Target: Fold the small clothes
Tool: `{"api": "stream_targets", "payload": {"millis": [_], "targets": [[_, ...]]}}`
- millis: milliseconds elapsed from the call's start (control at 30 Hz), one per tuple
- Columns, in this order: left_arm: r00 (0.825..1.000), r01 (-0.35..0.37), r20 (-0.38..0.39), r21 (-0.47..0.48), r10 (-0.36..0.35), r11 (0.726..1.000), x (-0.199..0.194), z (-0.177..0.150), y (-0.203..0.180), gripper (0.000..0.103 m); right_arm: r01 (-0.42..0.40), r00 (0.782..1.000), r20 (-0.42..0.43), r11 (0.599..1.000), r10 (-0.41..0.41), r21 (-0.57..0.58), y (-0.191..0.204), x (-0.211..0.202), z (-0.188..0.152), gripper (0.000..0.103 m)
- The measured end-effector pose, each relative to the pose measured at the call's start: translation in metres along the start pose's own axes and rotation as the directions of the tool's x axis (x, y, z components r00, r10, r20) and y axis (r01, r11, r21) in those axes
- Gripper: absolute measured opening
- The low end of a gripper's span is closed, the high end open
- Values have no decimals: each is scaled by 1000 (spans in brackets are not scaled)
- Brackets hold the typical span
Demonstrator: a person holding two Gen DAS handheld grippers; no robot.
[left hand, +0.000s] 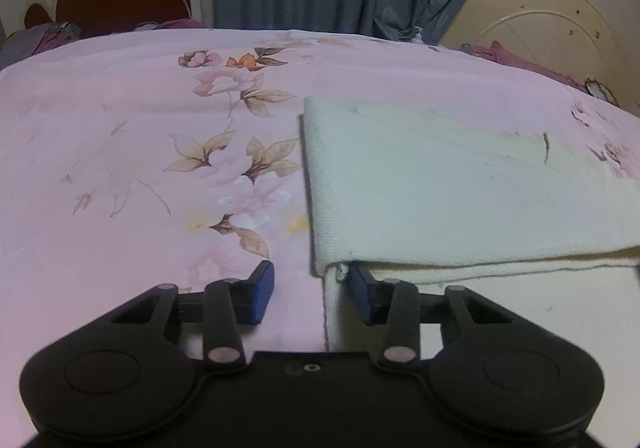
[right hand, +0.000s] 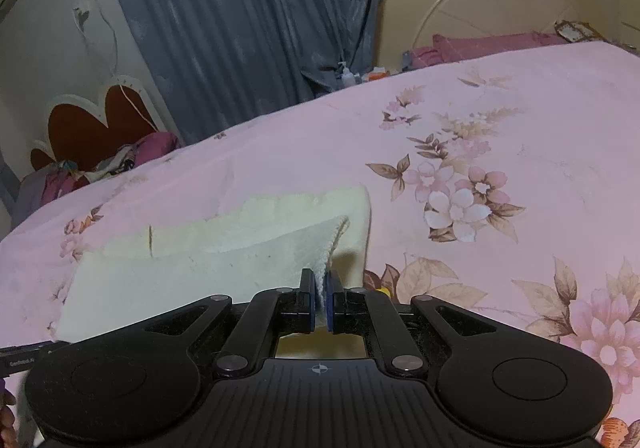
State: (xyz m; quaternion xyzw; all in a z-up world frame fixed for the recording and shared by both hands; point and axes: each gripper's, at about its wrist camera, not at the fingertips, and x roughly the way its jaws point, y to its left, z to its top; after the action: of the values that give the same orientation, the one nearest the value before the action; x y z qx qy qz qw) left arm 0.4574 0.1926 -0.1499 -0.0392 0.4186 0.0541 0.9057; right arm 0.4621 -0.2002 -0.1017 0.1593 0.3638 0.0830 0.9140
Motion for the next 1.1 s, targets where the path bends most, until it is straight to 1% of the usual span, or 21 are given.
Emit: {"api": "stream_targets", "payload": {"millis": [67, 167, 200, 267, 433, 500, 567, 600, 633, 700, 767, 800, 833, 867, 900, 933, 967, 1000, 1033, 1067, 1100], "targets": [[1000, 4, 2, 8, -4, 1000, 1, 0, 0, 39, 15, 1000, -11, 1000, -15, -6, -1, 4, -1, 4], [1000, 14, 5, 19, -14, 1000, 1, 0, 1, 36, 32, 998, -50, 999, -32, -11, -5, 17, -5, 4], [1000, 20, 7, 27, -20, 999, 0, 0, 0, 33, 35, 998, -53, 999, -36, -19, -5, 20, -6, 4], [1000, 23, 11, 43, -24, 999, 0, -1, -1, 32, 41, 998, -47, 999, -42, -35, -4, 21, -8, 4], [999, 42, 11, 52, -42, 998, -1, -2, 4, 32, 65, 994, -86, 995, -71, -73, -10, 39, -17, 5], [998, 56, 5, 46, -56, 997, -9, -2, 10, 33, 73, 994, -73, 994, -79, -77, -11, 34, -15, 5], [995, 62, 75, 31, -64, 998, -29, -2, 18, 37, 115, 992, -38, 991, -118, -75, -11, 21, -11, 5], [991, 81, 109, 30, -84, 996, -37, 0, 20, 37, 115, 993, -8, 990, -116, -77, -11, 13, -9, 5], [987, 91, 127, 31, -94, 995, -40, 3, 18, 37, 95, 995, 7, 992, -95, -79, -9, 7, -8, 5], [981, 124, 143, 38, -129, 992, -33, 11, 9, 37, 66, 998, -5, 993, -67, -102, 0, 10, -7, 5], [979, 158, 125, 35, -161, 987, -18, 16, -1, 38, 35, 999, -36, 991, -39, -127, 11, 23, -11, 5], [977, 185, 99, 31, -187, 982, -7, 16, -5, 40, 24, 998, -51, 990, -31, -138, 16, 28, -13, 5], [978, 199, 53, 27, -200, 980, 6, 14, -7, 41, 26, 997, -68, 987, -38, -161, 19, 36, -17, 5], [978, 201, 45, 41, -203, 979, 11, 11, -8, 40, 62, 992, -95, 981, -81, -184, 19, 44, -20, 5], [978, 202, 44, 58, -205, 978, 10, 11, -8, 40, 84, 988, -115, 980, -105, -178, 14, 49, -22, 4], [977, 208, 34, 54, -210, 977, 6, 15, -7, 40, 66, 989, -123, 988, -83, -137, 8, 47, -20, 4], [974, 220, 40, 44, -222, 974, 4, 20, -5, 45, 65, 988, -133, 991, -80, -117, 6, 44, -16, 5], [971, 230, 55, 43, -232, 972, 3, 25, -4, 52, 73, 990, -114, 989, -88, -127, 8, 40, -11, 5], [969, 232, 75, 50, -235, 971, 7, 32, -4, 56, 81, 992, -84, 985, -94, -152, 11, 38, -7, 5], [970, 224, 86, 58, -229, 973, 13, 41, -6, 59, 68, 994, -70, 984, -81, -164, 14, 41, -1, 5], [970, 221, 88, 64, -227, 973, 20, 48, -8, 59, 51, 995, -77, 987, -63, -152, 15, 47, 3, 5]]}}
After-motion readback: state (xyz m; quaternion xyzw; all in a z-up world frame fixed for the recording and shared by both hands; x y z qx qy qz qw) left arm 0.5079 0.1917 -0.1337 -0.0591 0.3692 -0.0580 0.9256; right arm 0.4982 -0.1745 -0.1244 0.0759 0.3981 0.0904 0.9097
